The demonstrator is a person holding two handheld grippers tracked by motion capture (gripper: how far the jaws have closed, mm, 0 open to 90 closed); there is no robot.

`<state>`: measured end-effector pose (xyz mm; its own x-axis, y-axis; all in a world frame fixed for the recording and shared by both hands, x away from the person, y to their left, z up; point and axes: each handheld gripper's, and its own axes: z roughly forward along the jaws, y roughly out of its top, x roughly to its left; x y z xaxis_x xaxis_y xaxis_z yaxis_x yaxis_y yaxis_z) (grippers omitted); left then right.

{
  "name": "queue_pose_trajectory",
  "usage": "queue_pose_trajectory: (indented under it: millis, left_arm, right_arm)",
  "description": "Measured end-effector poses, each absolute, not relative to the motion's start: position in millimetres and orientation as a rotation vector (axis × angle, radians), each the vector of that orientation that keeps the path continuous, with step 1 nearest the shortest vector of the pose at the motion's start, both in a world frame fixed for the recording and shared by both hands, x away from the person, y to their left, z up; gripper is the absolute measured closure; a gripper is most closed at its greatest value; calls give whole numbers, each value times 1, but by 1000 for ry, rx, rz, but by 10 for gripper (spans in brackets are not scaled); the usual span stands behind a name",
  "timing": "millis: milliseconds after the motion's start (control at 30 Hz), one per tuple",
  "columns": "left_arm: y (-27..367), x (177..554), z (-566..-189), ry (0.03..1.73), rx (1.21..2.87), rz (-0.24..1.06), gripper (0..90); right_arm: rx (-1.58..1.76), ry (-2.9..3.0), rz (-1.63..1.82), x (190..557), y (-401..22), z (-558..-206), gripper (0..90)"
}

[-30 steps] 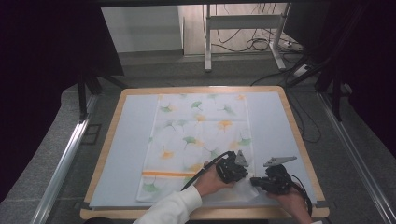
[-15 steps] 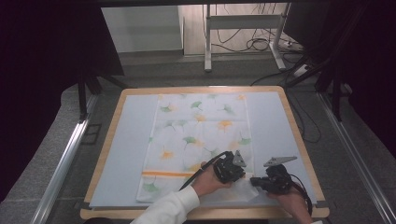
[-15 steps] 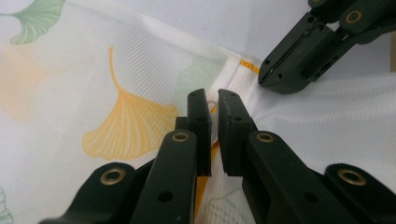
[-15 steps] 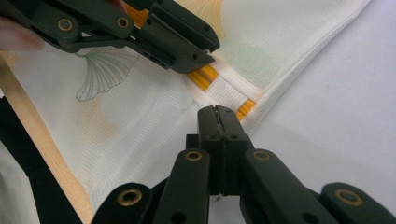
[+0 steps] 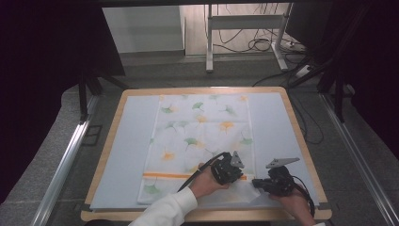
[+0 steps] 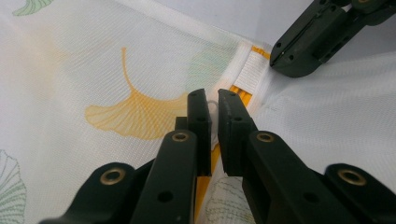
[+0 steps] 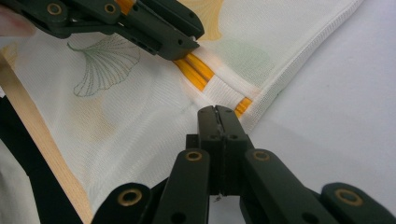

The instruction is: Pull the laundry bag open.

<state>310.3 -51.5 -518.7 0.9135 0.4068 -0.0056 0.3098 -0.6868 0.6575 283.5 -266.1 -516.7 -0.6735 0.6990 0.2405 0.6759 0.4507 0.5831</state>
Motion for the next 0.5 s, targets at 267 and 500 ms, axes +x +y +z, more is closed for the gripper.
queue_pose_trajectory:
  millis: [267, 500]
  left_arm:
    - [-43, 311, -518, 525, 2374, 188, 845]
    - [-38, 311, -518, 536, 2374, 183, 844]
  right_arm:
    - [1251, 2646, 1039, 283, -266, -517, 900]
    - [1252, 2648, 1042, 284, -266, -517, 900]
